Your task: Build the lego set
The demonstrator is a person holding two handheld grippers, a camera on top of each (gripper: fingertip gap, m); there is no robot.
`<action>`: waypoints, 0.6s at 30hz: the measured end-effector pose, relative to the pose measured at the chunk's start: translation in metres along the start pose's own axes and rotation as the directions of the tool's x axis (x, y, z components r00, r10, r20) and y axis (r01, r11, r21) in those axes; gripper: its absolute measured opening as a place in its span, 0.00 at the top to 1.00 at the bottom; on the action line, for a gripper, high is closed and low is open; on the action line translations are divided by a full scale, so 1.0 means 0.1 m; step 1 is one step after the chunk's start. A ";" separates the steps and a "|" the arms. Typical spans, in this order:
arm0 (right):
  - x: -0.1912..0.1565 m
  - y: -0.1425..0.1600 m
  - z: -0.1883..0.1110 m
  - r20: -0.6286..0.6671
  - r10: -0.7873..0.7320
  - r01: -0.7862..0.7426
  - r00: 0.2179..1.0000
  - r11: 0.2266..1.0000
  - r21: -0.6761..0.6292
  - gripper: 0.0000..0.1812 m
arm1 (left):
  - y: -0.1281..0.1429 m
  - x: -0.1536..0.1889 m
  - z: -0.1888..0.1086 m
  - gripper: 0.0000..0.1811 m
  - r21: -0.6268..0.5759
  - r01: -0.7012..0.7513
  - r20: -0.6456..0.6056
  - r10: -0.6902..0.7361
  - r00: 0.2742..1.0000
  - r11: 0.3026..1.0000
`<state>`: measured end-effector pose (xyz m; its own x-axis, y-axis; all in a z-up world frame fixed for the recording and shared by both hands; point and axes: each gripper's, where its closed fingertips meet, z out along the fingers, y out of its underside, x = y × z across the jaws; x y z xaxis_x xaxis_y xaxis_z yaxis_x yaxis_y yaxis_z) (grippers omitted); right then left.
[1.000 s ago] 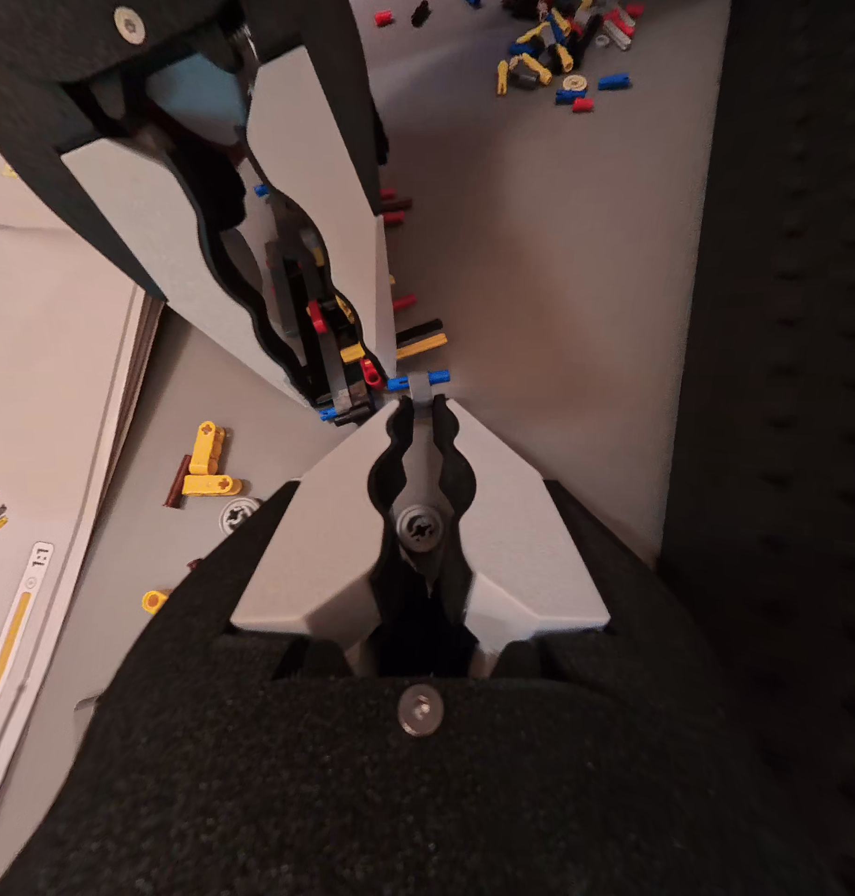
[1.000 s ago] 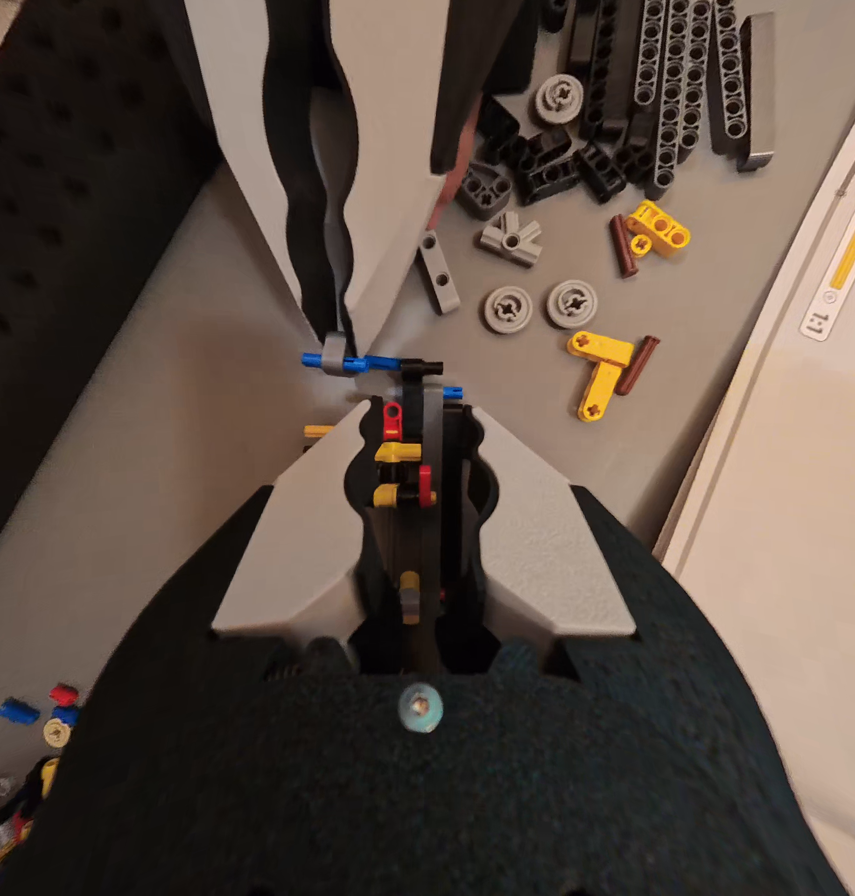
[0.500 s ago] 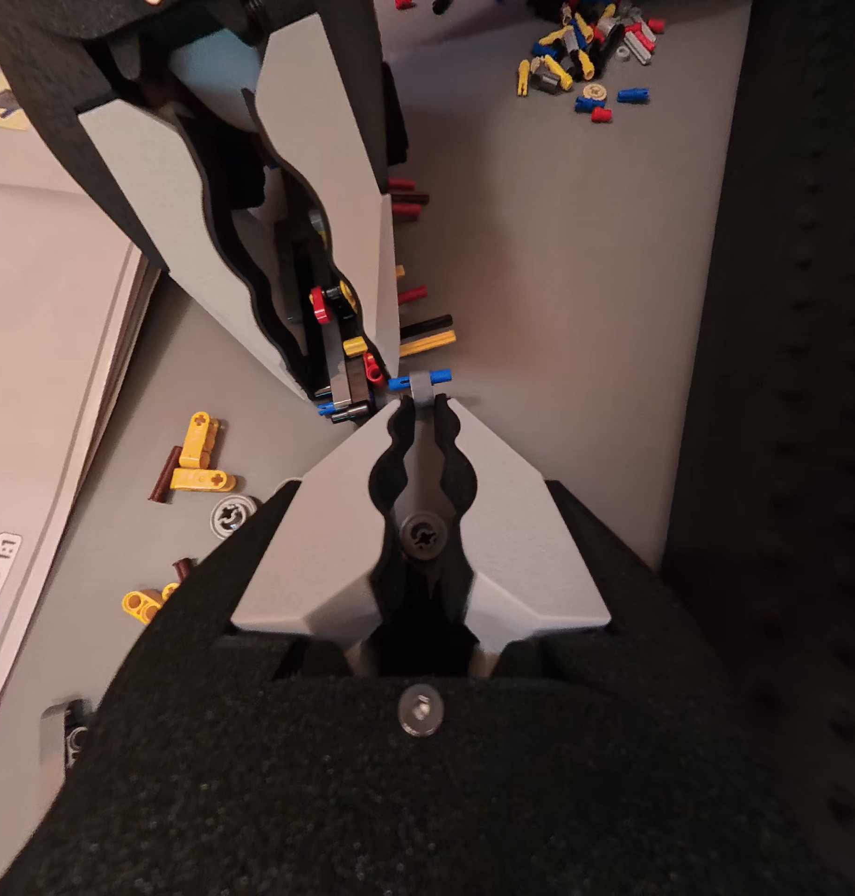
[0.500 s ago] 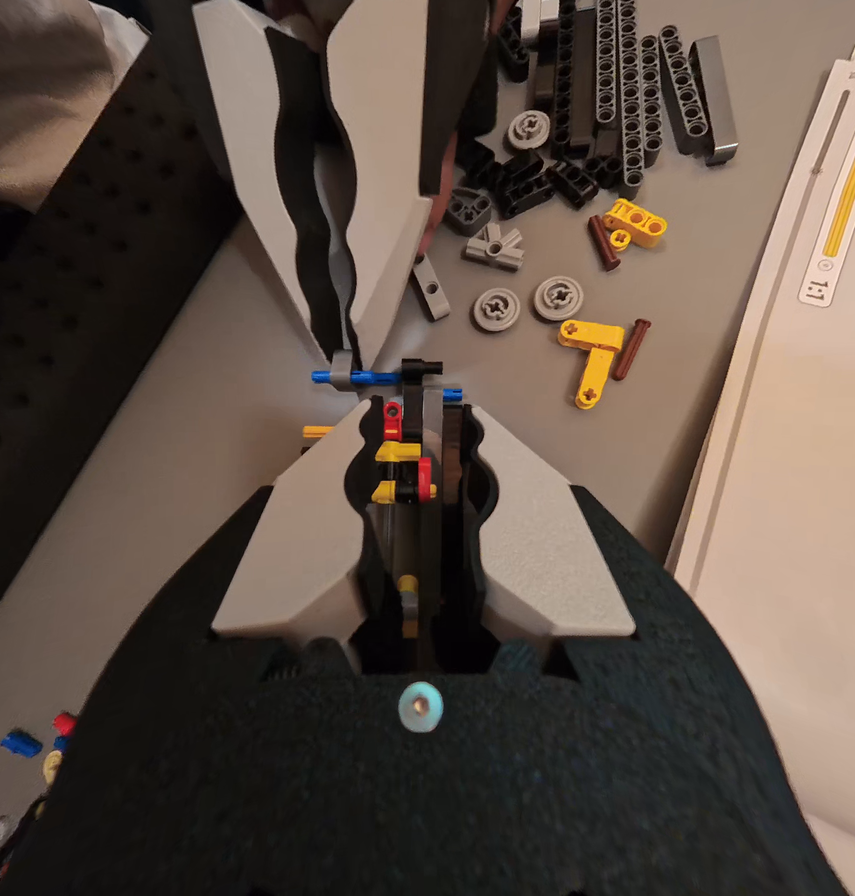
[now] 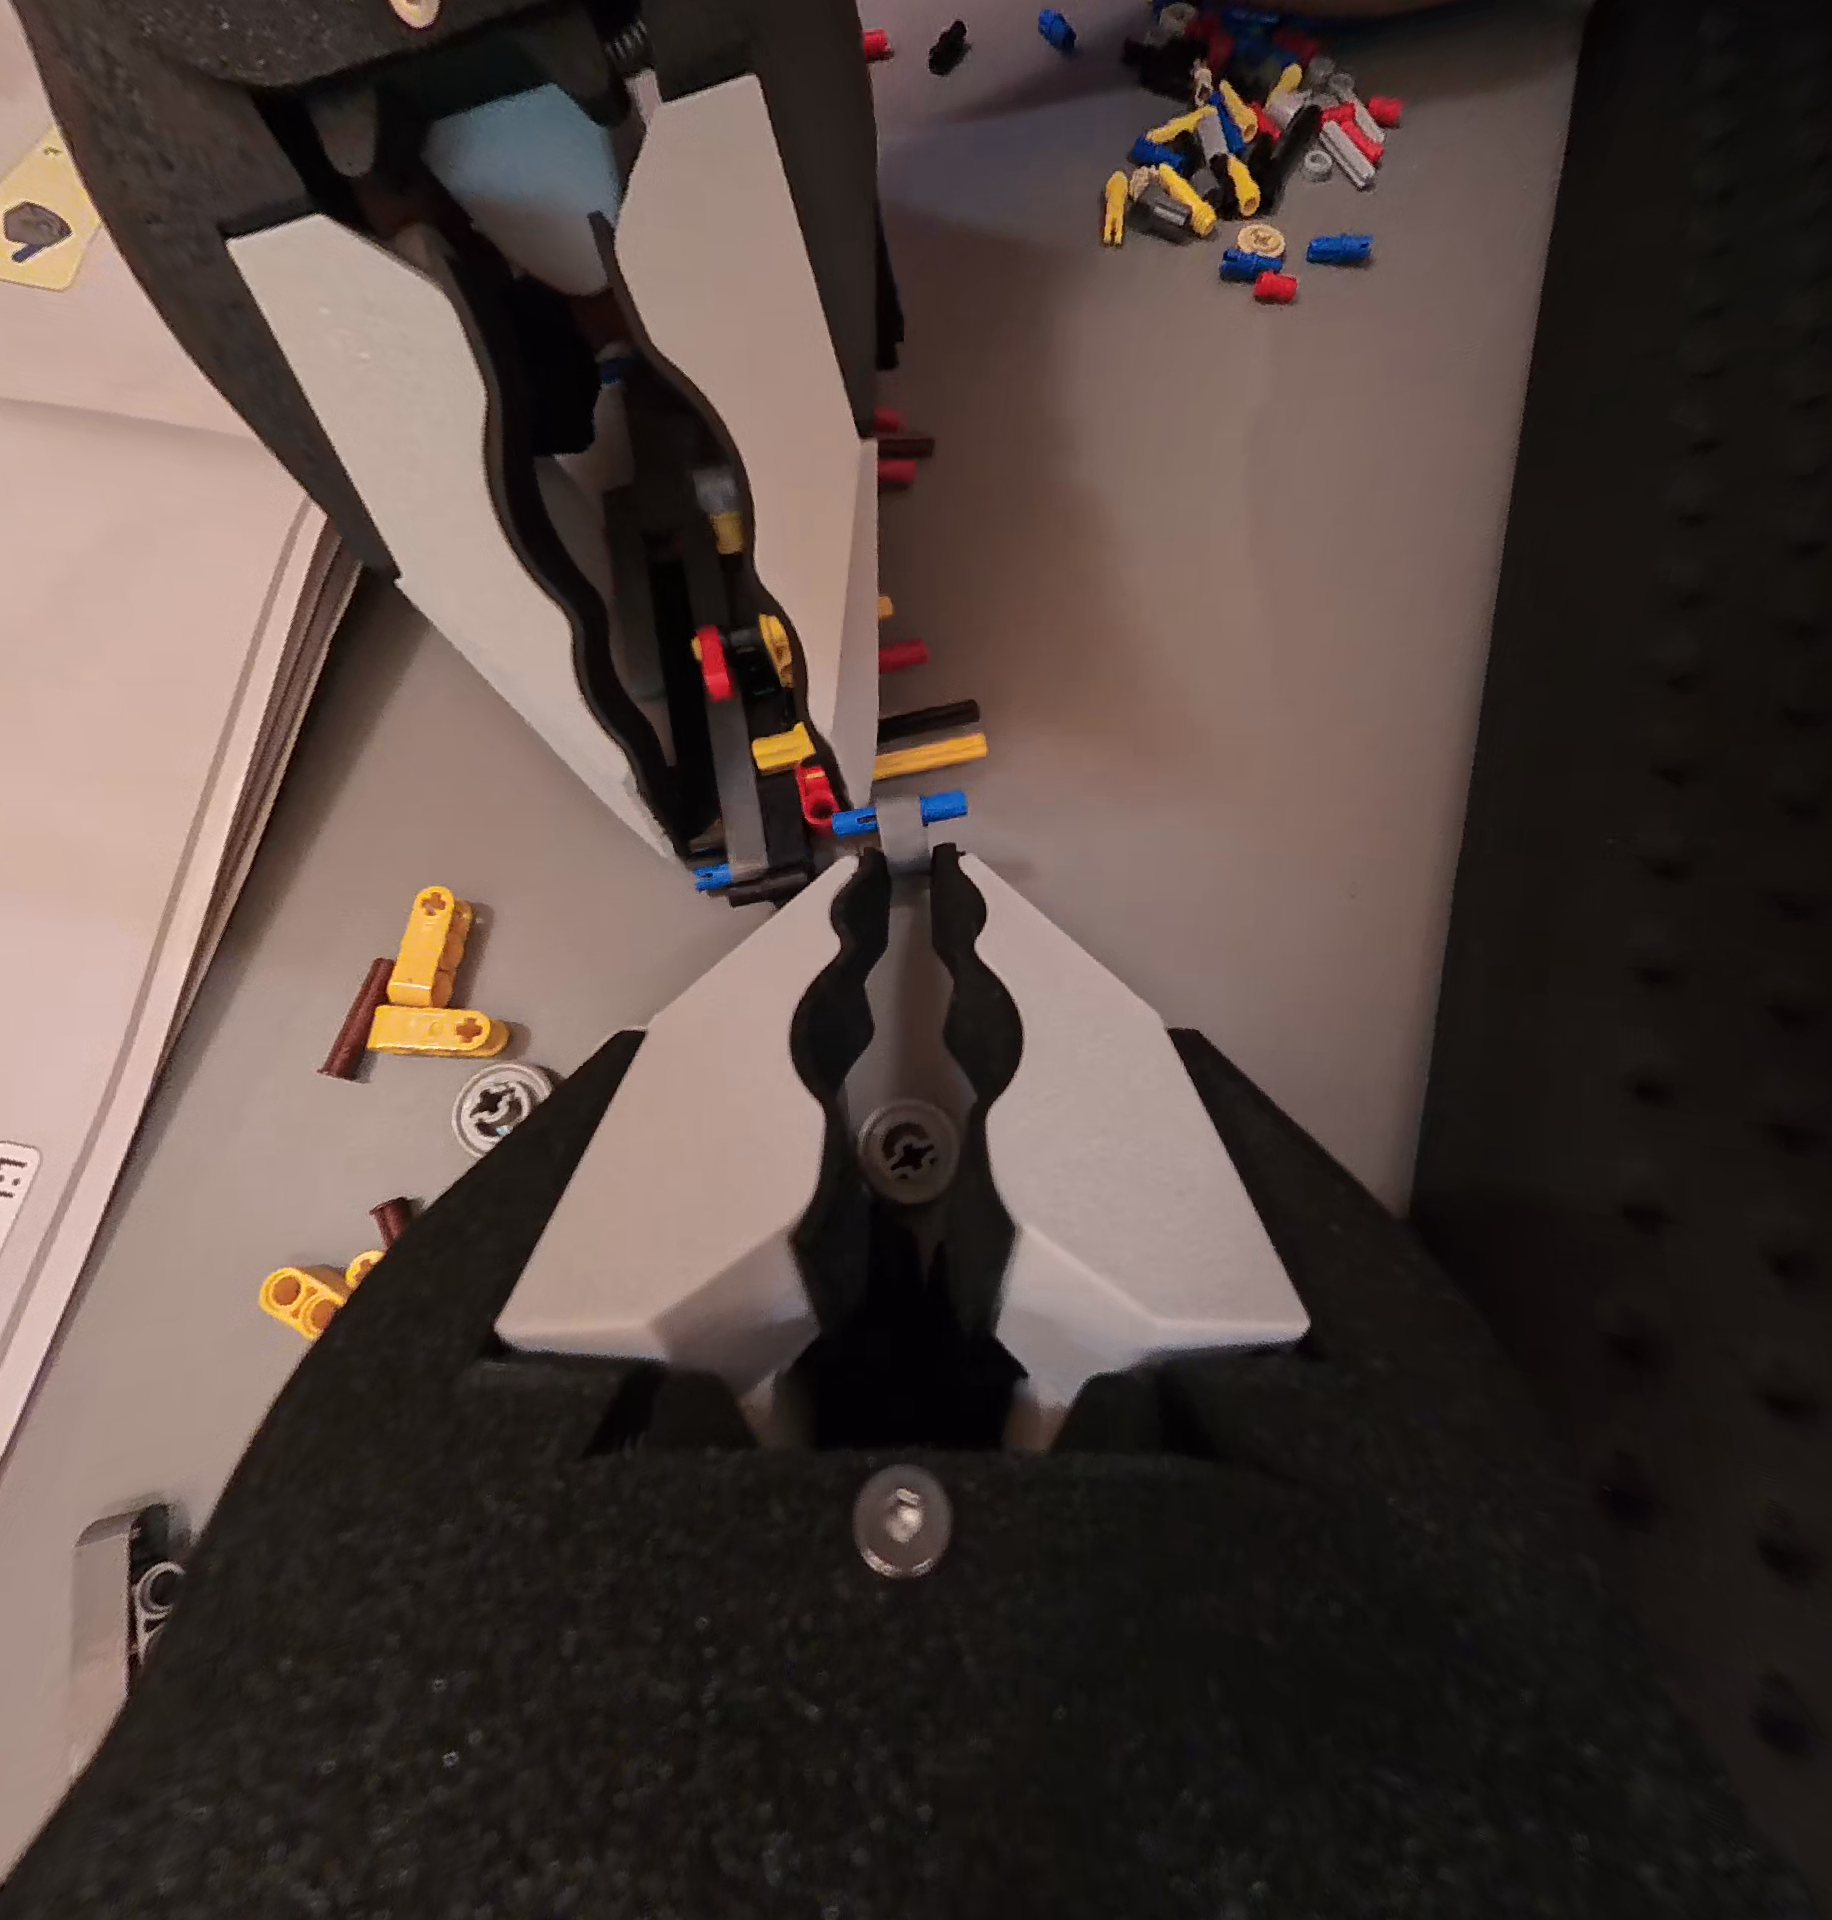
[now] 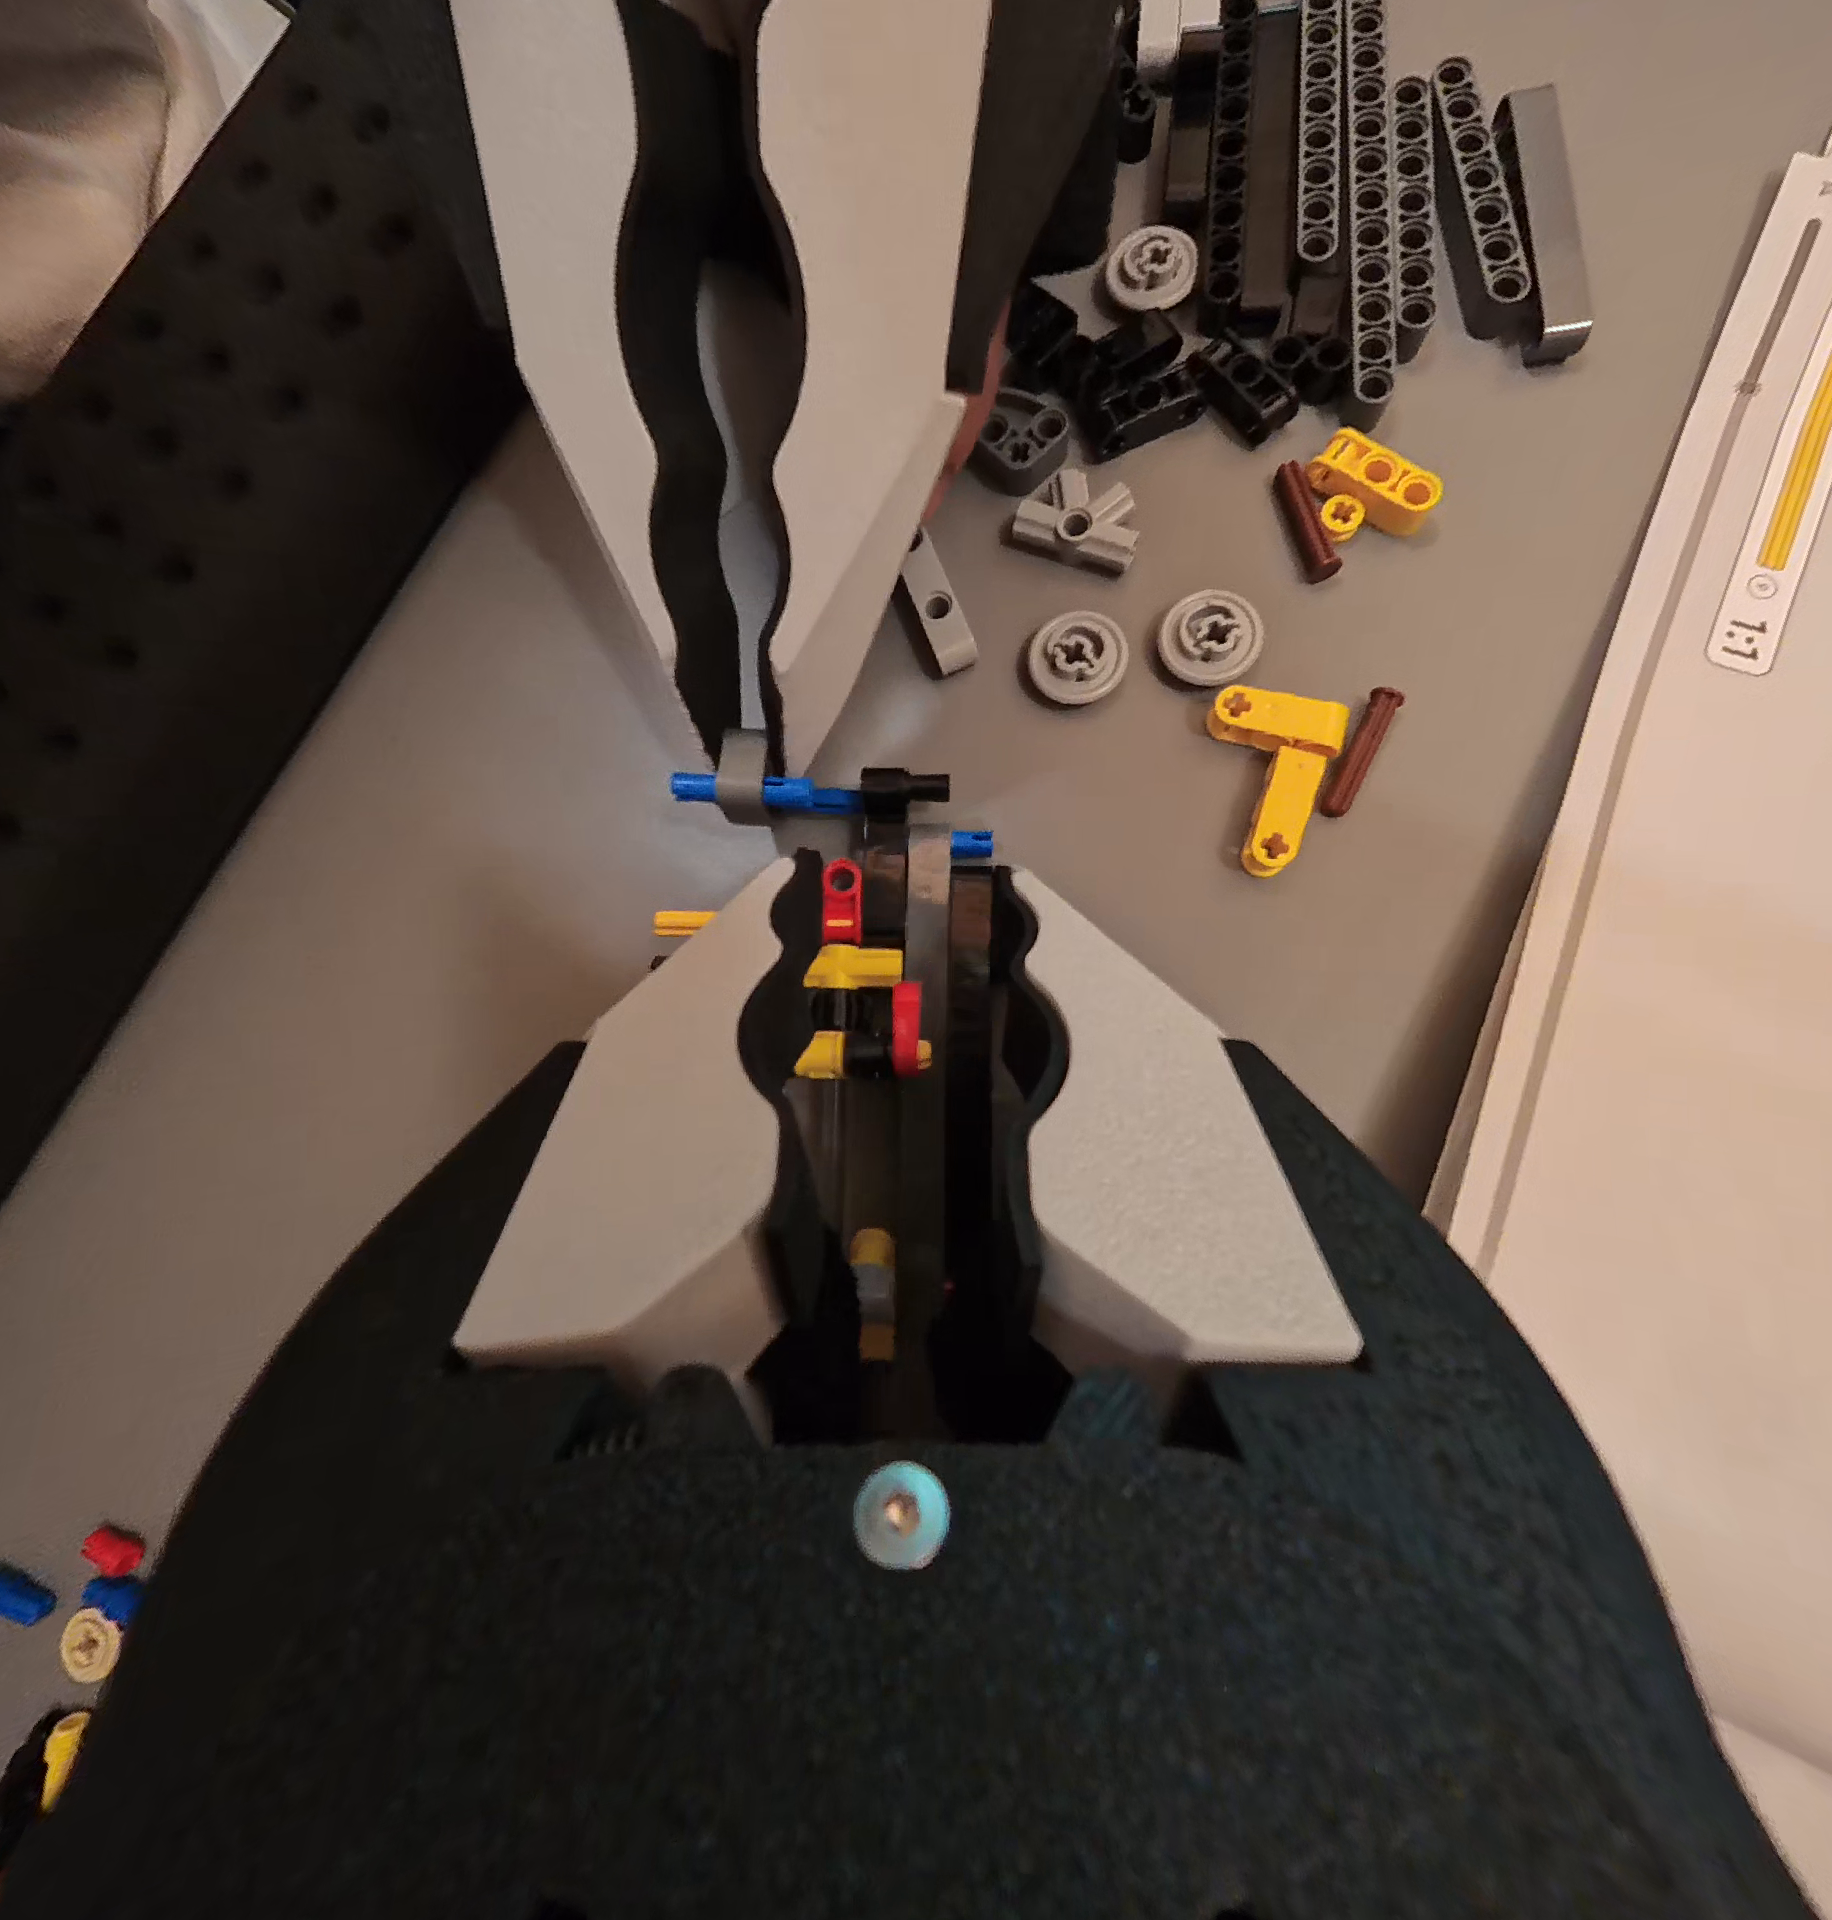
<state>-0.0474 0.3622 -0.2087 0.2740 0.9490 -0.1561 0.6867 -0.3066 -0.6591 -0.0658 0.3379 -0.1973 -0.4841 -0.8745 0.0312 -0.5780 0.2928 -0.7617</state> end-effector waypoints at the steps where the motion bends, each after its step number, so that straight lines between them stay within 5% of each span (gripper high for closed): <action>1: -0.01 0.00 0.00 0.001 -0.007 0.007 1.000 1.000 -0.004 0.82 | 0.01 0.00 0.00 0.96 -0.002 -0.003 0.003 0.003 1.000 1.000; 10: -0.12 -0.09 0.08 -0.009 -0.017 0.017 1.000 0.999 -0.030 0.62 | 0.04 -0.02 0.00 0.97 -0.016 -0.012 0.006 0.012 1.000 1.000; 18: -0.11 -0.13 0.15 -0.028 -0.055 0.054 0.998 0.998 -0.043 0.72 | 0.06 -0.03 0.00 0.97 -0.023 -0.013 -0.003 0.013 1.000 1.000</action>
<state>-0.0694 0.3565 -0.2091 0.2541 0.9621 -0.0987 0.7290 -0.2576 -0.6341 -0.0683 0.3421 -0.2018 -0.4937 -0.8693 0.0232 -0.5867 0.3133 -0.7468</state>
